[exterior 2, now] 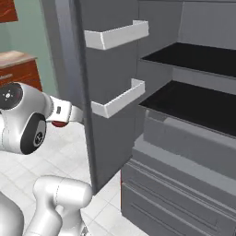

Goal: Grab the lime and onion from the fridge, place them in the blender, close the lid, and turn on the blender to create a marinade.

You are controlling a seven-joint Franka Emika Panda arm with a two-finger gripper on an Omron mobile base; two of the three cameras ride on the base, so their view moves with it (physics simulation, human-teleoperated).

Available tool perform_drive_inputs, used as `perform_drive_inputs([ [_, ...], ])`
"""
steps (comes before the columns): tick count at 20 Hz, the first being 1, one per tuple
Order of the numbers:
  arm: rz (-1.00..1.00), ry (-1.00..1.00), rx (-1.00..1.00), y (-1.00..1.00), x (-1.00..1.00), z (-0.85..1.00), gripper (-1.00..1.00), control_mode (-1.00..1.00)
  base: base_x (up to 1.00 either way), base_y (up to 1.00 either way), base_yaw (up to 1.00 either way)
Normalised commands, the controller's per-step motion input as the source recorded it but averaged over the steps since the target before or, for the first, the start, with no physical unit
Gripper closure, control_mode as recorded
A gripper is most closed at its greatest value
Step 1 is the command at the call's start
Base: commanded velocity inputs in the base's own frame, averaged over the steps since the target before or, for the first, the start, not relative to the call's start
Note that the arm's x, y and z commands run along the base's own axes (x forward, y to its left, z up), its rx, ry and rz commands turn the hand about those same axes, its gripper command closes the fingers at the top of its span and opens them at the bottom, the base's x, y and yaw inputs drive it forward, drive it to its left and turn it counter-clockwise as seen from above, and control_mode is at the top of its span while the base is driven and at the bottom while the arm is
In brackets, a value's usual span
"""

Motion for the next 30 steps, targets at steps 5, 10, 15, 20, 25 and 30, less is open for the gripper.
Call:
perform_drive_inputs([
  [5,0.0,0.0,0.0,0.0,0.0,0.0,1.0,1.0,0.01,1.0,0.55],
  [10,0.0,0.0,0.0,0.0,0.0,0.0,1.0,1.0,0.22,0.91,0.54],
  [15,0.0,0.0,0.0,0.0,0.0,0.0,1.0,1.0,0.47,0.65,0.54],
  [20,0.0,0.0,0.0,0.0,0.0,0.0,1.0,1.0,0.66,0.46,0.54],
  [25,0.0,0.0,0.0,0.0,0.0,0.0,1.0,1.0,0.71,0.23,0.59],
  [30,0.0,0.0,0.0,0.0,0.0,0.0,1.0,1.0,0.56,0.13,0.66],
])
